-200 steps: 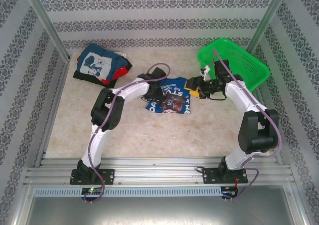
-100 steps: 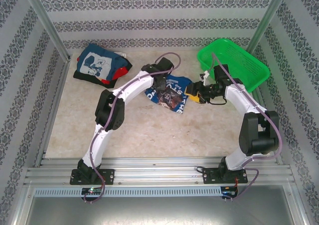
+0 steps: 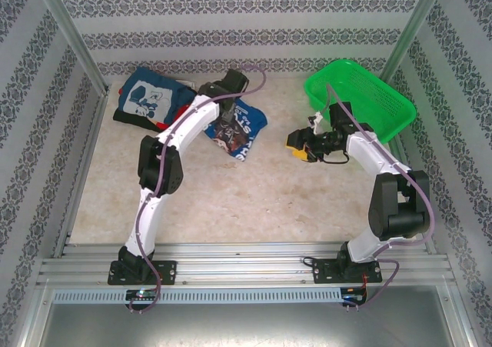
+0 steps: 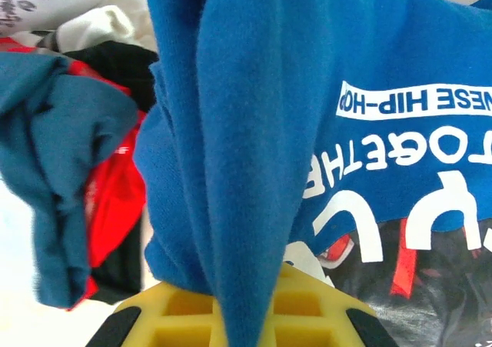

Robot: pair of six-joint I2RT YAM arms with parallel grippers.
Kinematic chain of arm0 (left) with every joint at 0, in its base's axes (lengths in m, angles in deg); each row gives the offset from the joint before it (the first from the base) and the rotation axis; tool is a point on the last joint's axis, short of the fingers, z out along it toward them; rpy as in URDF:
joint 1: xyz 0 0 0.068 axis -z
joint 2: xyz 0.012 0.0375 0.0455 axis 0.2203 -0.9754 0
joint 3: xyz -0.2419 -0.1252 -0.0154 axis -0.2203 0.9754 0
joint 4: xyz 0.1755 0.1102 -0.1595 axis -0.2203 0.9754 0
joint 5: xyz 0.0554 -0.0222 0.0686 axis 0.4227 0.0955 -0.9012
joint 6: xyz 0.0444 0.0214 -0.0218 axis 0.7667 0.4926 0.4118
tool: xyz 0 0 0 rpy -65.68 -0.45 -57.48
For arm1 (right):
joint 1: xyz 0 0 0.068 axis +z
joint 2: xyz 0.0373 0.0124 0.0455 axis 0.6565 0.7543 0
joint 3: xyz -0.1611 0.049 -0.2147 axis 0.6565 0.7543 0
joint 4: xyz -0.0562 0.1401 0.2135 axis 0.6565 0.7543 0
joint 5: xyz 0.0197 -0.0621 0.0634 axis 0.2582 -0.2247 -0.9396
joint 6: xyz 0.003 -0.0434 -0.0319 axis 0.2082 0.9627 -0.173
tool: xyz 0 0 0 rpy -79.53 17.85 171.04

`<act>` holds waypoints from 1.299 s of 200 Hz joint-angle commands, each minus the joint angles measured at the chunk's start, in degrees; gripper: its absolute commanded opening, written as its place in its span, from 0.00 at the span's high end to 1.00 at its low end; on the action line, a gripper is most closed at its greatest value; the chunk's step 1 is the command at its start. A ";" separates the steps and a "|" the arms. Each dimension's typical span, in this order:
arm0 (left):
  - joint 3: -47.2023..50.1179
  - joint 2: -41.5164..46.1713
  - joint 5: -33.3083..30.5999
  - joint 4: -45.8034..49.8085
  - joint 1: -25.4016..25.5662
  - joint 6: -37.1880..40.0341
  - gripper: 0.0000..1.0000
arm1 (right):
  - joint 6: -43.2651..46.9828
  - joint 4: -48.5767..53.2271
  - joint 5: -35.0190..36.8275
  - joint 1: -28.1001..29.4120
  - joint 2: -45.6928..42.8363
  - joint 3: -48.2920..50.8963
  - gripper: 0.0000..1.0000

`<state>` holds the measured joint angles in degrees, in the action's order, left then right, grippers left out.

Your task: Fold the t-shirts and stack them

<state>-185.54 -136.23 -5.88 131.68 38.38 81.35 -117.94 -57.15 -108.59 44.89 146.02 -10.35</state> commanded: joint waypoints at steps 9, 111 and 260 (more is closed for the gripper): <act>-4.16 4.48 -2.57 -0.72 -2.41 8.63 1.00 | -2.24 -4.64 -0.26 0.72 -1.46 1.70 0.36; -5.88 5.58 -1.69 -6.13 -3.80 20.72 1.00 | -7.24 -15.69 0.56 6.24 -6.13 5.86 0.10; -7.58 9.95 1.17 -9.44 -7.04 25.37 1.00 | -7.64 -21.29 1.91 9.06 -15.41 10.69 0.02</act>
<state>-190.61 -130.84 -5.03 125.14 32.11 105.55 -126.88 -79.33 -107.85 53.31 131.96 -0.50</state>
